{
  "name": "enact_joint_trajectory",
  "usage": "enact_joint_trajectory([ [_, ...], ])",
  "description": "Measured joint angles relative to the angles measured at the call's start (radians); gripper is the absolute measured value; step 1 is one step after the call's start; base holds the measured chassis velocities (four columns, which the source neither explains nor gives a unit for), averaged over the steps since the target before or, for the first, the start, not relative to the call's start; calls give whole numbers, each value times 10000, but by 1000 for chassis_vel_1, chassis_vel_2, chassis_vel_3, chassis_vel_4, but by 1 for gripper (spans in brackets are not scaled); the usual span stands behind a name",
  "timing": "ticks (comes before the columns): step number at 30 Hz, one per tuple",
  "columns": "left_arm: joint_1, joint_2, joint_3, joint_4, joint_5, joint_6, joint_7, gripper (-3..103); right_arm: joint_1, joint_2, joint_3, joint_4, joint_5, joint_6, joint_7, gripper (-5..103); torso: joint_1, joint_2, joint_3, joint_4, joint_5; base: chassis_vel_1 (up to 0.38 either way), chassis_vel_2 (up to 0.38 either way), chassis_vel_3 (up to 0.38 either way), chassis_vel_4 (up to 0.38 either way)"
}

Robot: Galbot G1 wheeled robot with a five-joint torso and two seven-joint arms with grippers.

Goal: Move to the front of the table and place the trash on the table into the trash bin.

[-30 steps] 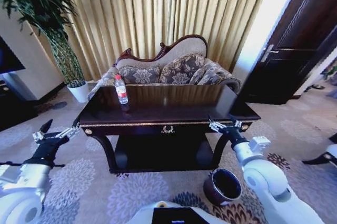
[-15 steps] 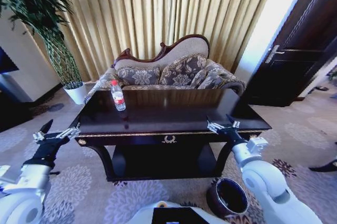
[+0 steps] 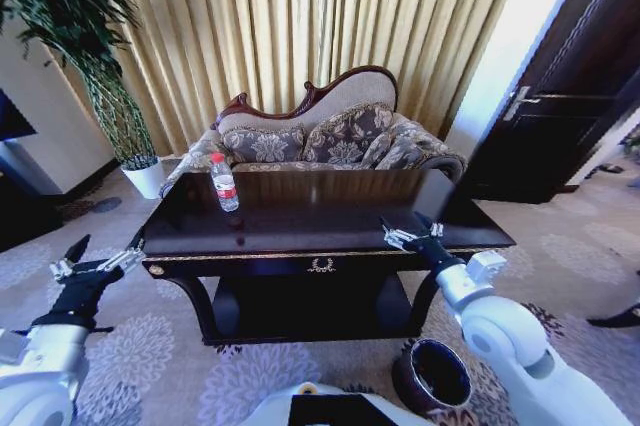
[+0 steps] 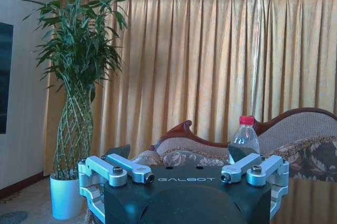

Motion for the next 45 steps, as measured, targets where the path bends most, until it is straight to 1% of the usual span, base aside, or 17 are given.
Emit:
enact_joint_trajectory([
  [10,-186,170,206,-10,25,159,-132,100,46,192,-330,-151,-284,0,-2,100,0,0,2,1,0,0,0,0,0],
  [13,-347,387,305,105,24,237,-229,100,31,225,-352,-145,-336,7,-6,100,0,0,1,1,0,0,0,0,0],
  [16,-739,871,762,629,17,399,-450,100,20,237,-354,-99,-353,15,-14,100,1,0,1,1,-2,0,0,0,0],
  [18,-822,973,863,724,13,453,-521,100,20,237,-354,-96,-357,16,-15,100,1,0,2,1,-3,0,0,0,0],
  [20,-1232,1422,1285,1114,-39,715,-756,100,19,232,-354,-75,-378,21,-17,100,1,-1,2,1,-3,0,0,0,0],
  [22,-1345,1541,1371,1212,-59,782,-783,100,5,228,-336,-67,-380,22,-20,100,2,-1,2,1,-1,0,0,0,0],
  [25,-1905,2096,1799,1588,-335,1296,-916,100,-104,205,-150,-58,-382,25,-28,100,2,-1,1,0,-1,0,0,0,0],
  [27,-2018,2218,1917,1649,-394,1386,-935,100,-129,200,-110,-59,-380,26,-29,100,1,-1,2,1,-2,0,0,0,0],
  [29,-2428,2624,2378,1836,-496,1632,-1230,100,-154,193,-54,-87,-378,28,-35,100,1,0,2,2,-2,0,0,0,0],
  [30,-2428,2624,2378,1836,-496,1632,-1230,100,-154,193,-54,-87,-378,28,-35,100,1,0,2,2,-2,0,0,0,0],
  [34,-3727,3585,3471,2426,-943,2081,-2205,100,-141,198,-45,-194,-381,32,-38,100,1,-1,2,-3,0,0,0,0,0],
  [35,-3727,3585,3471,2426,-943,2081,-2205,100,-141,198,-45,-194,-381,32,-38,100,1,-1,2,-3,0,0,0,0,0],
  [37,-4337,3971,4031,2813,-1055,2320,-2616,100,-139,199,-59,-253,-390,34,-44,100,3,-2,2,-2,2,0,0,0,0],
  [38,-4528,4077,4264,2989,-1067,2347,-2727,100,-130,198,-68,-295,-393,35,-46,100,3,-1,2,1,-1,0,0,0,0],
  [40,-4583,4106,4336,3044,-1072,2352,-2749,100,-124,197,-74,-306,-394,35,-49,100,2,-1,2,1,0,0,0,0,0],
  [41,-4913,4223,4789,3431,-1103,2355,-2911,100,-64,194,-116,-398,-410,35,-64,100,2,-2,2,3,-1,0,0,0,0],
  [45,-5512,4364,5528,4011,-1177,2362,-2973,100,24,178,-193,-527,-423,36,-87,100,2,-2,2,3,-2,0,0,0,0],
])
